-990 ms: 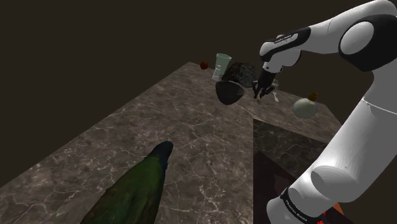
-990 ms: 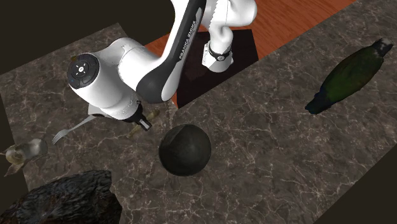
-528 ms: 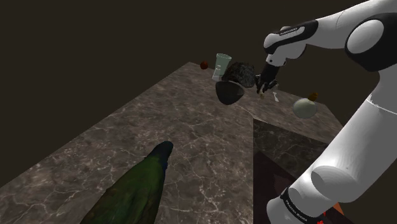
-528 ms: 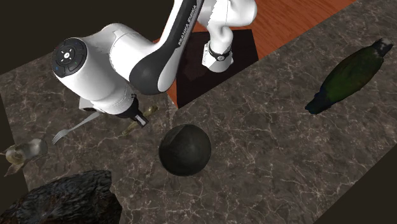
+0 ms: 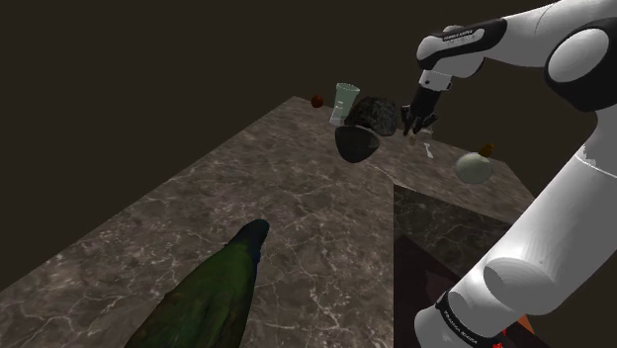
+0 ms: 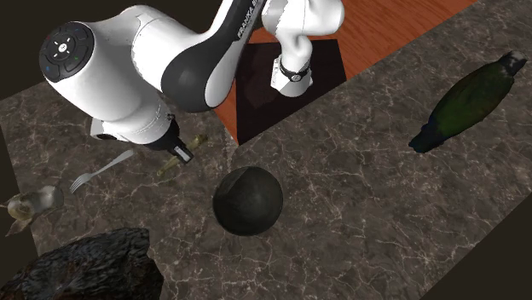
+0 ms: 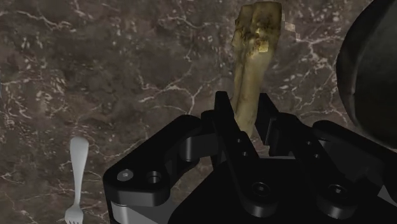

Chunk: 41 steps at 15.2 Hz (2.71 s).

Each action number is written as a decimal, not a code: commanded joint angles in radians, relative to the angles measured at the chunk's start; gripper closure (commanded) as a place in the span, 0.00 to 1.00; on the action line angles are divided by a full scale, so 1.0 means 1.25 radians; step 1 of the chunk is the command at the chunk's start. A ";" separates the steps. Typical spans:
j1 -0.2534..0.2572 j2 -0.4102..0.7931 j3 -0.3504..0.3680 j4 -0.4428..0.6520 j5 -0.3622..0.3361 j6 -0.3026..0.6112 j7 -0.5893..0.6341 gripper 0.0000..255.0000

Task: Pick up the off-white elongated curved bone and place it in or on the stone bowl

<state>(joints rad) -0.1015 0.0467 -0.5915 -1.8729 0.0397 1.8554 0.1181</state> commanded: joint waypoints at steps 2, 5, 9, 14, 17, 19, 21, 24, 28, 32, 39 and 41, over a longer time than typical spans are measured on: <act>0.001 -0.004 0.000 0.031 -0.003 -0.034 0.003 1.00; 0.001 -0.007 0.000 0.060 -0.005 -0.066 0.005 1.00; 0.021 -0.011 0.018 0.074 -0.005 -0.082 0.043 1.00; 0.068 -0.002 0.062 0.089 0.003 -0.088 0.132 1.00; 0.094 0.013 0.086 0.110 0.012 -0.093 0.182 1.00; 0.111 0.027 0.102 0.129 0.019 -0.098 0.214 1.00; 0.130 0.049 0.120 0.157 0.029 -0.106 0.250 1.00; 0.131 0.049 0.120 0.126 0.029 -0.074 0.249 1.00; 0.131 0.053 0.121 0.087 0.031 -0.032 0.246 1.00; 0.131 0.059 0.122 0.051 0.035 0.010 0.243 1.00; 0.131 0.068 0.122 0.020 0.040 0.048 0.238 1.00; 0.131 0.068 0.122 0.020 0.040 0.048 0.238 1.00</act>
<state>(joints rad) 0.0618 0.1315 -0.4387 -1.8473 0.0899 1.9152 0.4162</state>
